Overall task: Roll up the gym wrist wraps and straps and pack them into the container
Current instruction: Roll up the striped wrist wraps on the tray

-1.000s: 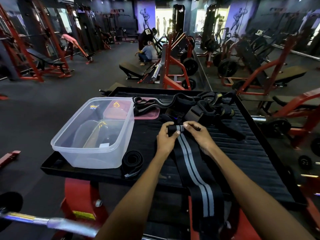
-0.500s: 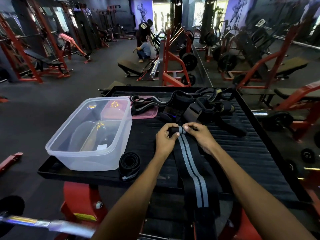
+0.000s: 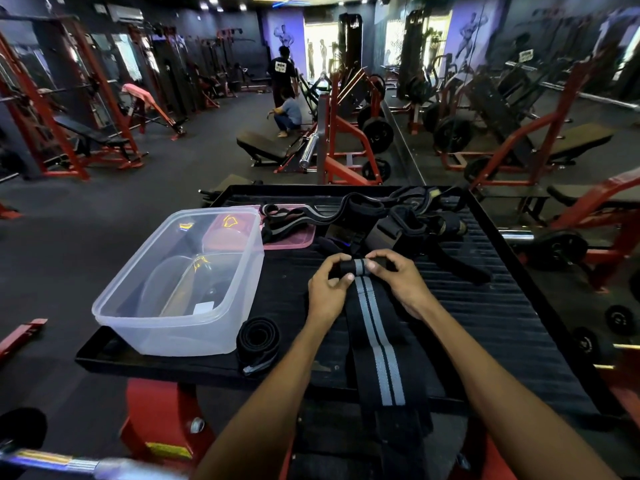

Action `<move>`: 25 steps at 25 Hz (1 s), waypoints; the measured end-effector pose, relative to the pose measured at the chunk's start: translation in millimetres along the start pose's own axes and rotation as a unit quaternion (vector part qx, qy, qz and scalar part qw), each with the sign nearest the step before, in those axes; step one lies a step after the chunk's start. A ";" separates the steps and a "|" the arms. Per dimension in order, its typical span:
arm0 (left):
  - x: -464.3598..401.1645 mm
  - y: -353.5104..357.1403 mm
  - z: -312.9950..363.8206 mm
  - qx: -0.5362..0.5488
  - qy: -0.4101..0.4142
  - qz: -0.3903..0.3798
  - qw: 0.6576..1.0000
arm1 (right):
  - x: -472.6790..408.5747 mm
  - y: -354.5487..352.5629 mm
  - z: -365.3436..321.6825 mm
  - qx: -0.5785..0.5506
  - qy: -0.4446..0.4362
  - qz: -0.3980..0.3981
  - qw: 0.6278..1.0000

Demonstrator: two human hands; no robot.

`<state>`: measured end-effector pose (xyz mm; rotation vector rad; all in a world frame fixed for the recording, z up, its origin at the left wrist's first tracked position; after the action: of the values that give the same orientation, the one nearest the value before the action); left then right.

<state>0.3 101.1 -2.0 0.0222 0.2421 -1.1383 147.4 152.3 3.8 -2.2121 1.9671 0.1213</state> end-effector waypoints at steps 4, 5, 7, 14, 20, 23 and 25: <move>-2.9 -2.2 -6.6 0.017 -0.037 0.029 0.999 | 3.2 0.3 -7.5 -0.007 -0.019 -0.005 1.000; -3.1 -3.1 -5.6 0.021 -0.034 0.032 0.999 | 3.5 0.8 -8.9 -0.007 -0.023 -0.007 1.000; -2.7 -5.9 -1.6 0.022 -0.015 0.037 0.999 | 2.7 0.7 -8.3 0.017 -0.023 -0.006 1.000; -2.0 -4.5 2.0 -0.017 0.018 0.030 0.999 | -3.0 -2.9 -1.8 0.053 -0.040 -0.001 0.998; -0.9 -6.4 5.8 0.006 0.019 0.022 1.000 | -2.3 3.0 -4.7 0.079 -0.040 -0.030 0.996; -1.2 -2.6 1.9 0.014 0.015 -0.003 1.000 | -3.7 0.1 -4.6 0.071 -0.049 -0.021 0.996; -2.2 -2.0 -1.8 0.008 0.003 -0.004 1.000 | -1.8 -1.8 -5.5 0.048 -0.048 -0.016 0.998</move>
<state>-2.7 102.5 -3.1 0.0386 0.2389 -1.1486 148.7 153.3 9.7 -2.1361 1.8469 0.1239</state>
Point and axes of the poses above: each hand's wrist, its own x-axis away from the middle knuckle, its own y-axis out of the palm, z = x × y, the point moved 6 cm from there along -x, towards the middle knuckle, and after that the axes turned 8 degrees about z, right-handed, at the moved point
